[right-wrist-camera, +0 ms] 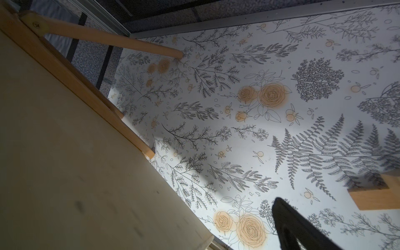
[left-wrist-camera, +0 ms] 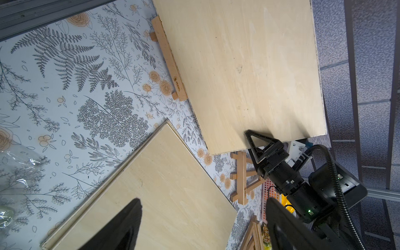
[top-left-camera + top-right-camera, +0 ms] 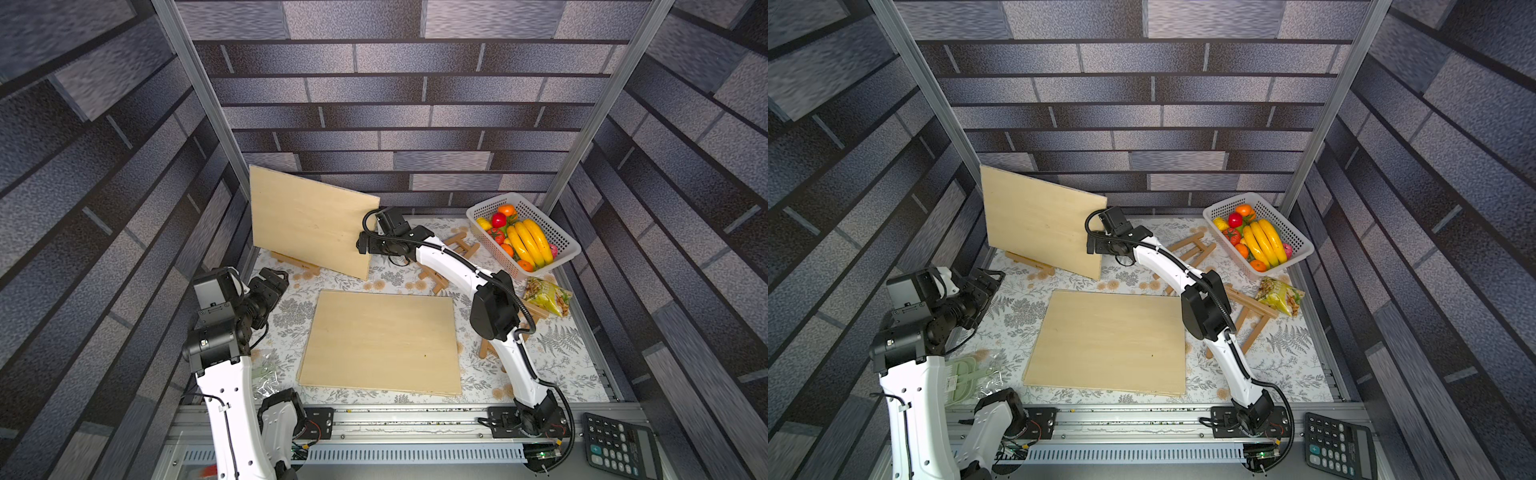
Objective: Assemble the easel
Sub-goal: Adjust the drawing board on the easel.
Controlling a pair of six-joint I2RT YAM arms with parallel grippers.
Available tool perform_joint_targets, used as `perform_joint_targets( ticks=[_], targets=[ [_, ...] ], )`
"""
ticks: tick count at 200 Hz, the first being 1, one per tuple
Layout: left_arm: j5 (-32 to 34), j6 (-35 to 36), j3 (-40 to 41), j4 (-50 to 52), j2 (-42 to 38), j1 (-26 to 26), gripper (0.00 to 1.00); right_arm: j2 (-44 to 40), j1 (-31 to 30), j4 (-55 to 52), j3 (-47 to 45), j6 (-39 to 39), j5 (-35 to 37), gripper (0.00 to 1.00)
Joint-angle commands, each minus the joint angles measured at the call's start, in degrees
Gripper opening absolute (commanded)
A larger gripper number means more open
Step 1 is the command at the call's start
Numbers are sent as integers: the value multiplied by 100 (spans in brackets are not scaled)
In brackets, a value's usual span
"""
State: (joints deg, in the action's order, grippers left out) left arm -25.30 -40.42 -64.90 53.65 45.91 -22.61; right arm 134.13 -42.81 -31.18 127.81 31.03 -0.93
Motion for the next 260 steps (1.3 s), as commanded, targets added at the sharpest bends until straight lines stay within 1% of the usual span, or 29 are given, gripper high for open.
perform_joint_targets(
  ticks=[1, 79, 222, 260],
  targets=[
    [-33, 183, 88, 115, -82, -32, 91, 230, -96, -89, 348, -1, -146, 100],
    [19, 331, 57, 226, -74, -15, 91, 842, -175, -221, 1245, 132, -309, 100],
    [51, 404, 83, 265, -31, -15, 91, 1342, -202, -4, 1775, 279, -500, 100],
    [56, 417, 100, 267, -5, -16, 91, 1521, -202, 40, 2038, 362, -556, 100]
  ],
)
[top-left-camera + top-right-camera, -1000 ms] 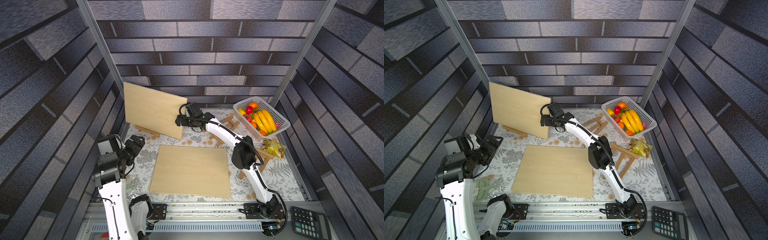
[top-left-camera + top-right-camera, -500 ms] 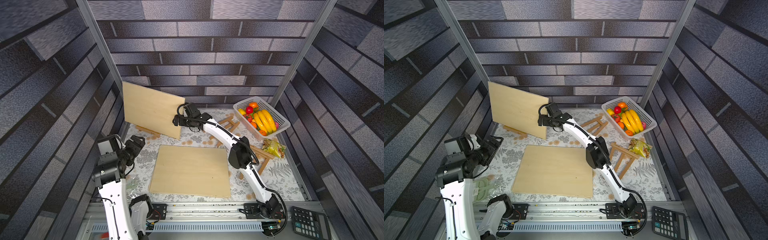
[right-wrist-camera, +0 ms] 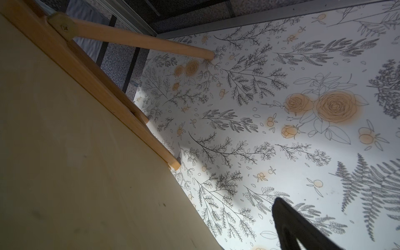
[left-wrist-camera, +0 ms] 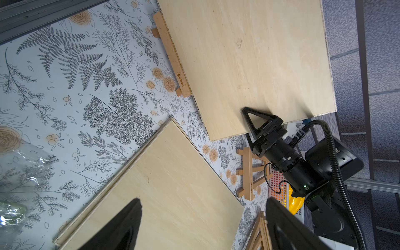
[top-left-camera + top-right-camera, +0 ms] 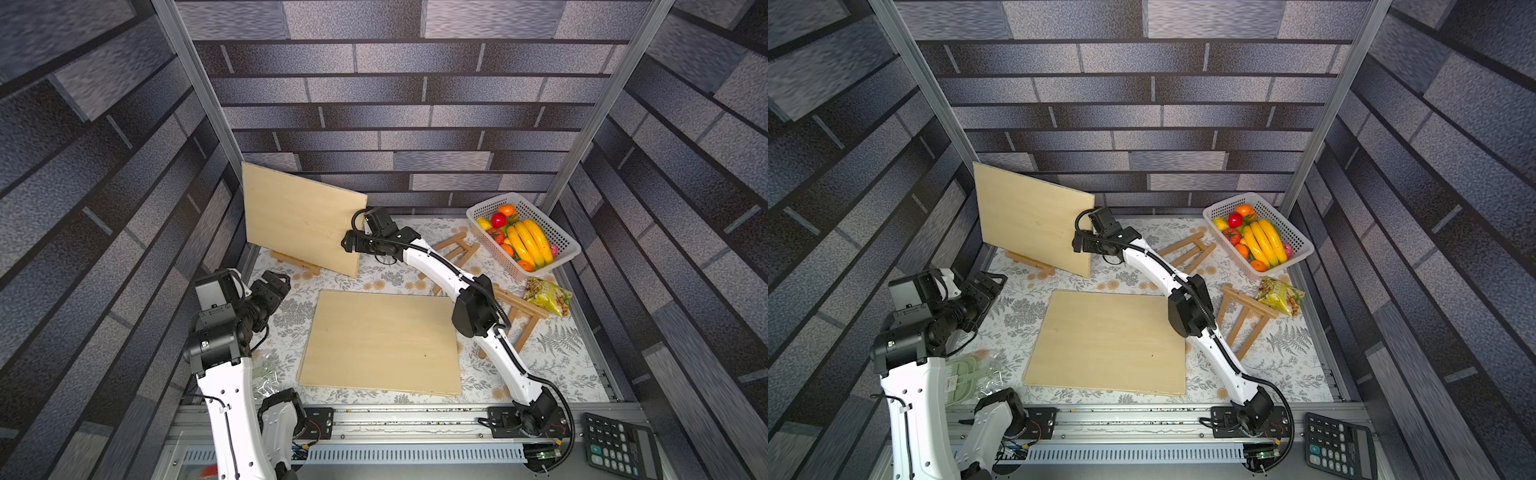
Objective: Assemble the easel
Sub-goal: Adjust the drawing board on the easel.
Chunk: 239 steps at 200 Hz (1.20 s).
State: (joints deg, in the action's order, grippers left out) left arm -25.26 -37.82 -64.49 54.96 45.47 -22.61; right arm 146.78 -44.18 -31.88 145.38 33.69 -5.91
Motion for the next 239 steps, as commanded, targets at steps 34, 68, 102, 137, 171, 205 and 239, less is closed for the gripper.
perform_joint_targets(
  ticks=[34, 68, 102, 137, 171, 205, 239],
  targets=[
    [33, 137, 75, 94, 45, -15, 91, 299, -82, 169, 296, 118, -86, 100],
    [39, 151, 29, 87, 54, -28, 91, 345, -82, 310, 300, 210, -120, 100],
    [48, 174, 63, 129, -2, -31, 91, 472, -90, 328, 486, 288, -152, 100],
    [55, 197, 112, 138, -32, -25, 91, 574, -128, 424, 544, 383, -174, 100],
    [54, 213, 79, 128, 1, 8, 92, 621, -138, 435, 535, 396, -187, 100],
    [92, 258, 55, 149, 21, 62, 92, 559, -152, 471, 437, 380, -126, 100],
    [100, 254, 68, 110, 32, 106, 92, -138, -143, 849, -634, 52, 216, 100]
  ],
)
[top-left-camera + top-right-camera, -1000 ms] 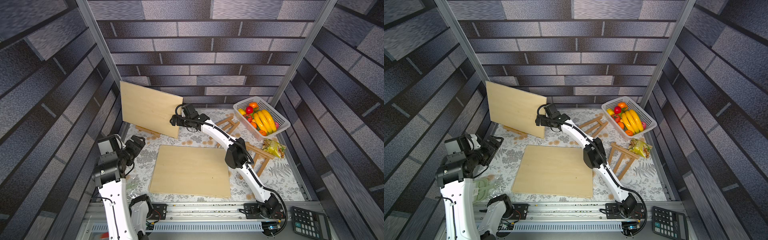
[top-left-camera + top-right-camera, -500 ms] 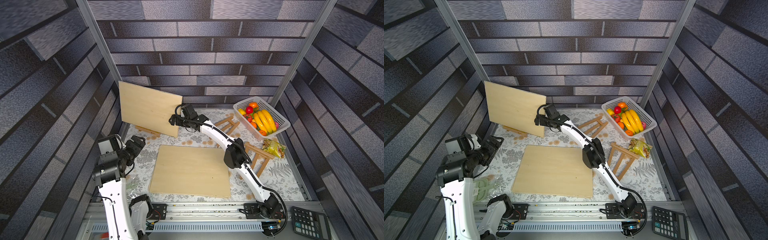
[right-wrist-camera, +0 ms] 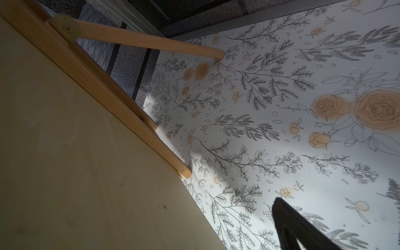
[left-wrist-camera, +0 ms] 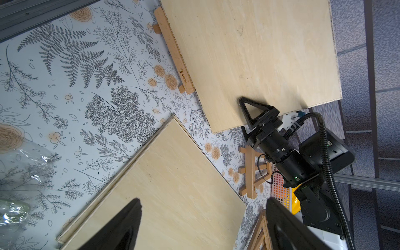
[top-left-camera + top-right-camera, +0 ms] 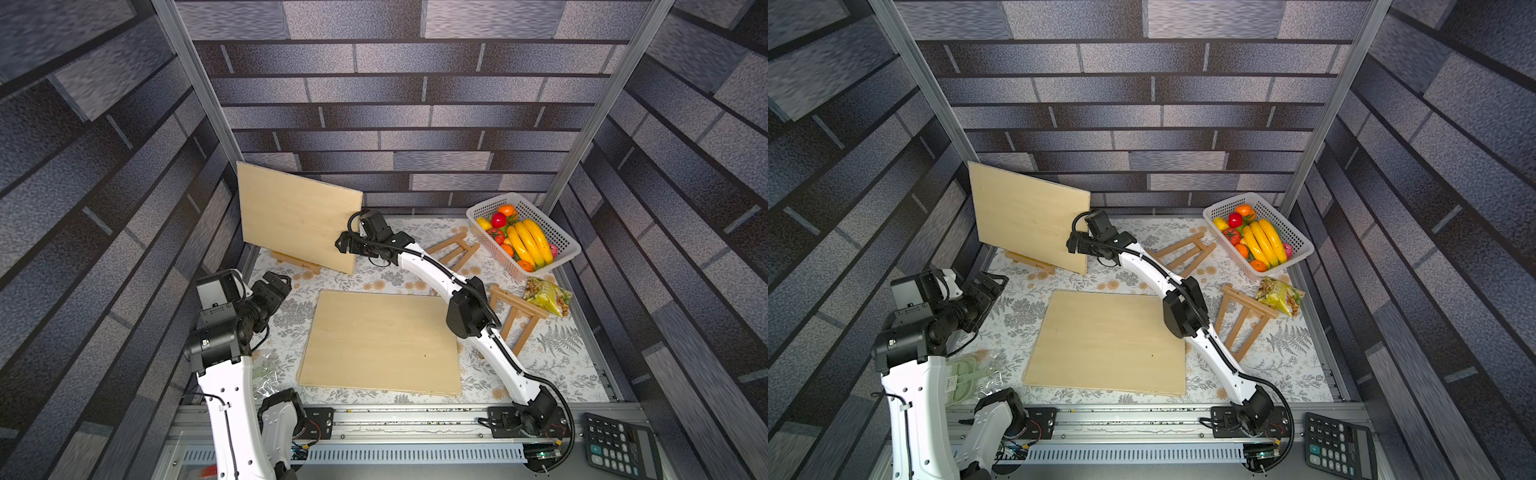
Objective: Assemble the easel
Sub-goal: Adjust the drawing board on the easel.
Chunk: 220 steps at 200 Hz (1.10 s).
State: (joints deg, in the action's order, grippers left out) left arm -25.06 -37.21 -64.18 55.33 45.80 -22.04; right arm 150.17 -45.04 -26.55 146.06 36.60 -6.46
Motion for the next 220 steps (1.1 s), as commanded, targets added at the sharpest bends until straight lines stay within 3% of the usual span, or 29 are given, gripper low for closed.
perform_joint_targets(
  ticks=[1, 69, 126, 183, 205, 220],
  targets=[
    [80, 195, 37, 69, -1, 50, 92, -504, -58, 360, -768, -253, 274, 100],
    [31, 105, 178, -56, -15, 136, 92, -2049, 133, 1906, -3115, -591, 158, 100],
    [-34, -66, 290, -241, -36, 217, 92, -3248, 219, 2129, -4229, -766, -76, 100],
    [-127, -151, 319, -310, -81, 437, 92, -4654, 442, 490, -4696, -581, 24, 100],
    [-29, -206, 293, -255, 10, 804, 92, -5388, 703, -152, -5118, -223, 31, 100],
    [254, -292, 246, -233, 154, 1319, 91, -5893, 970, -674, -5406, 33, 38, 100]
  ],
)
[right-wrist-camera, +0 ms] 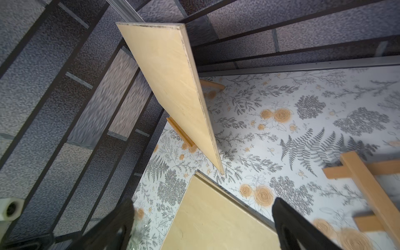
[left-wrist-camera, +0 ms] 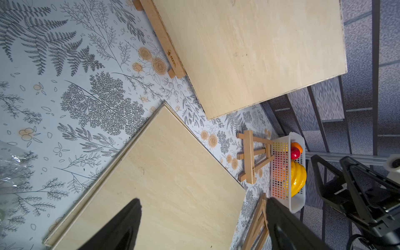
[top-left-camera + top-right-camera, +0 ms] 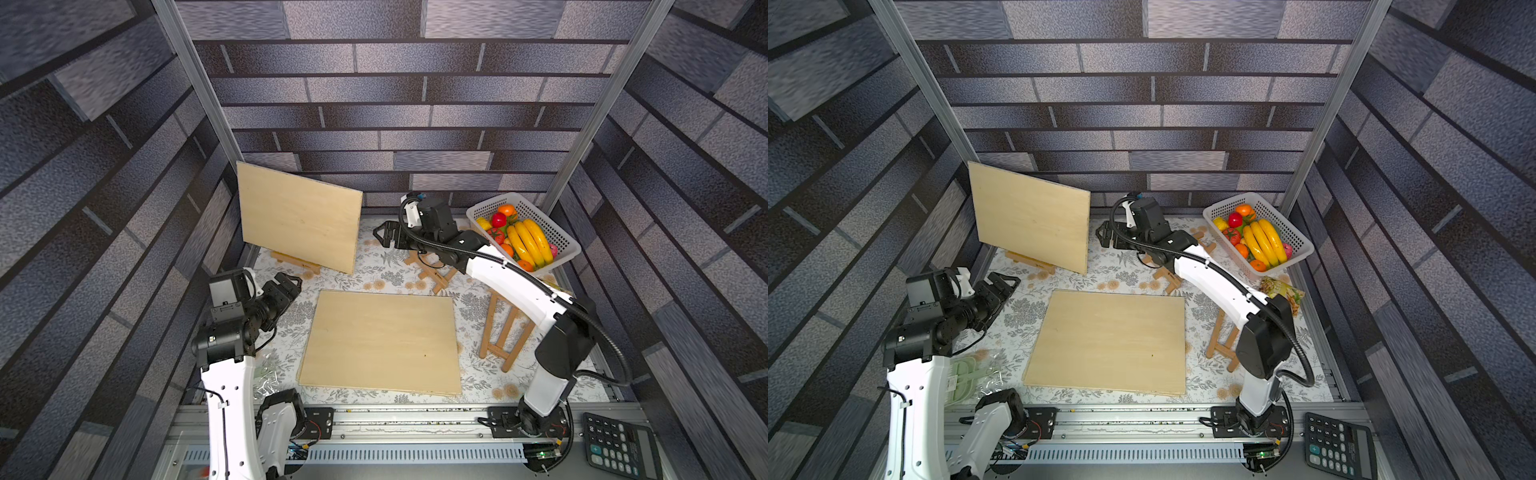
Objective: Assemble the easel
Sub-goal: Adjust the drawing board on the easel.
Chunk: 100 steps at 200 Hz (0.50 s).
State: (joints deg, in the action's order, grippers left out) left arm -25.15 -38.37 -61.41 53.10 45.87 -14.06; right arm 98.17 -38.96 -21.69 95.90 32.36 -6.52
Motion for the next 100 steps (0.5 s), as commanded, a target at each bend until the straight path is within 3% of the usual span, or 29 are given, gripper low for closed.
perform_joint_targets(
  ticks=[1, 31, 61, 82, 100],
  targets=[
    [286, -182, -35, -14, 158, 564, 91, -720, 385, -1213, -406, 474, 45, 100],
    [1186, -578, -25, -399, 678, 2219, 92, -1375, 981, -2526, -731, 579, 5, 100],
    [1858, -766, -435, -791, 1800, 3869, 100, -1826, 1444, -3193, -1306, 681, -129, 100],
    [1846, -769, -936, -936, 2663, 4514, 100, -1911, 1688, -3360, -1642, 812, -482, 100],
    [1664, -743, -1261, -1050, 3257, 4686, 100, -1771, 1804, -3525, -1829, 858, -616, 100]
  ],
)
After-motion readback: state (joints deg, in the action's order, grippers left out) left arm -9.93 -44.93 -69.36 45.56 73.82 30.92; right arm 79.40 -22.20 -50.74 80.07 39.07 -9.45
